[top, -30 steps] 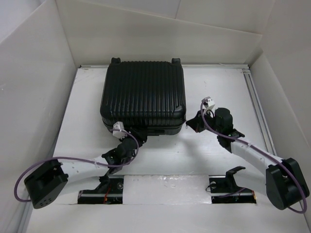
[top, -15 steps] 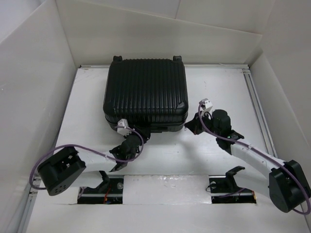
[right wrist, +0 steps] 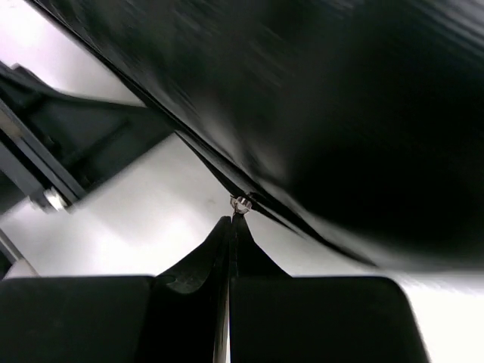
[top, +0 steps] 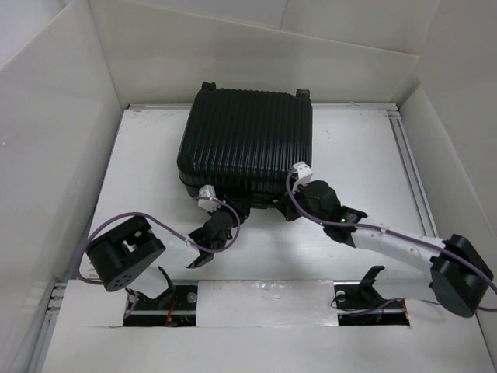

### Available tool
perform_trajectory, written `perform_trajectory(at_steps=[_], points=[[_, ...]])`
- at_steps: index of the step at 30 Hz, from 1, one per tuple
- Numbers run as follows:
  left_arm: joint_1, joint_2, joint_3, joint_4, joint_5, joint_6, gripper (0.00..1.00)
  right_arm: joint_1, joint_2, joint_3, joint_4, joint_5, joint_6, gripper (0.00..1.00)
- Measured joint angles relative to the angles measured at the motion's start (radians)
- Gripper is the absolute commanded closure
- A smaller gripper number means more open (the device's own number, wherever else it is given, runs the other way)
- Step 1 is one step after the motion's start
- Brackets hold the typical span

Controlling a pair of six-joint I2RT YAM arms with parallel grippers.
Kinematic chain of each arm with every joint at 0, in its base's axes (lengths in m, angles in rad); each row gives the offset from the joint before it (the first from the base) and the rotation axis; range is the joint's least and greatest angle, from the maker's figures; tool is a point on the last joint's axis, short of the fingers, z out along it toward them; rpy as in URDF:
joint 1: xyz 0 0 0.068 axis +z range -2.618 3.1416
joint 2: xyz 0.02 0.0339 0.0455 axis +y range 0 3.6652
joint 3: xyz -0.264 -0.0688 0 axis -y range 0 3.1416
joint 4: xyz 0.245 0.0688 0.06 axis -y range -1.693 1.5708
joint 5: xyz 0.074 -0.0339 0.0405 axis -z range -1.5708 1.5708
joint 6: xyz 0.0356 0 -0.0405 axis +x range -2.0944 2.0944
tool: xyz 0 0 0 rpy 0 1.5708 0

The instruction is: Pack the luggage

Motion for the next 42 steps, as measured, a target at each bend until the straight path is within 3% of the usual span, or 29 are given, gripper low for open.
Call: perform_trajectory(at_steps=[7,12,14,15,17,18,19,20,22,26,28,29,31,33,35,37,38,39,40,42], points=[[-0.022,0.020,0.008,0.024,0.013,0.008,1.00,0.127,0.257,0.203,0.003,0.087,0.047,1.00],[-0.023,0.019,0.005,0.029,0.035,0.008,1.00,0.166,0.333,0.286,-0.013,0.123,0.055,1.00],[-0.023,0.014,0.004,0.028,0.042,0.008,1.00,0.171,0.331,0.295,-0.032,0.135,0.055,0.89],[-0.023,0.011,0.001,0.028,0.048,0.008,0.96,0.173,0.329,0.297,-0.036,0.137,0.056,0.79],[-0.023,-0.017,-0.005,0.005,0.075,0.018,0.72,0.184,0.302,0.297,-0.054,0.126,0.071,0.55],[-0.027,-0.039,-0.013,0.000,0.103,0.025,0.48,0.195,0.275,0.295,-0.063,0.117,0.080,0.49],[-0.040,-0.074,-0.019,-0.012,0.126,0.041,0.37,0.210,0.235,0.291,-0.079,0.108,0.080,0.44],[-0.053,-0.118,-0.026,-0.029,0.144,0.050,0.26,0.224,0.186,0.287,-0.097,0.121,0.078,0.36],[-0.087,-0.237,-0.042,-0.082,0.158,0.070,0.14,0.230,0.083,0.280,-0.128,0.126,0.083,0.31],[-0.138,-0.504,-0.049,-0.247,0.133,0.111,0.00,0.223,-0.077,0.279,-0.208,0.135,0.086,0.22],[-0.146,-0.651,-0.052,-0.375,0.106,0.129,0.00,0.204,-0.119,0.279,-0.261,0.153,0.086,0.17],[-0.147,-0.724,-0.051,-0.438,0.087,0.134,0.00,0.188,-0.132,0.279,-0.286,0.163,0.085,0.05],[-0.147,-0.845,-0.048,-0.562,0.027,0.144,0.00,0.138,-0.151,0.280,-0.335,0.178,0.079,0.02],[-0.142,-0.921,-0.028,-0.656,-0.047,0.151,0.00,0.079,-0.164,0.286,-0.377,0.184,0.072,0.04],[-0.120,-0.923,0.022,-0.723,-0.109,0.168,0.01,0.011,-0.172,0.303,-0.408,0.179,0.058,0.42],[-0.060,-0.859,0.119,-0.765,-0.146,0.214,0.18,-0.051,-0.177,0.332,-0.428,0.161,0.048,0.92],[-0.012,-0.808,0.182,-0.772,-0.152,0.232,0.31,-0.097,-0.180,0.352,-0.431,0.150,0.037,0.95],[0.043,-0.759,0.253,-0.784,-0.140,0.249,0.51,-0.136,-0.182,0.373,-0.436,0.143,0.041,0.95],[0.114,-0.706,0.325,-0.777,-0.114,0.255,0.56,-0.173,-0.185,0.393,-0.435,0.132,0.036,0.95],[0.289,-0.618,0.435,-0.761,0.003,0.266,0.58,-0.254,-0.191,0.418,-0.428,0.105,0.030,0.85]])
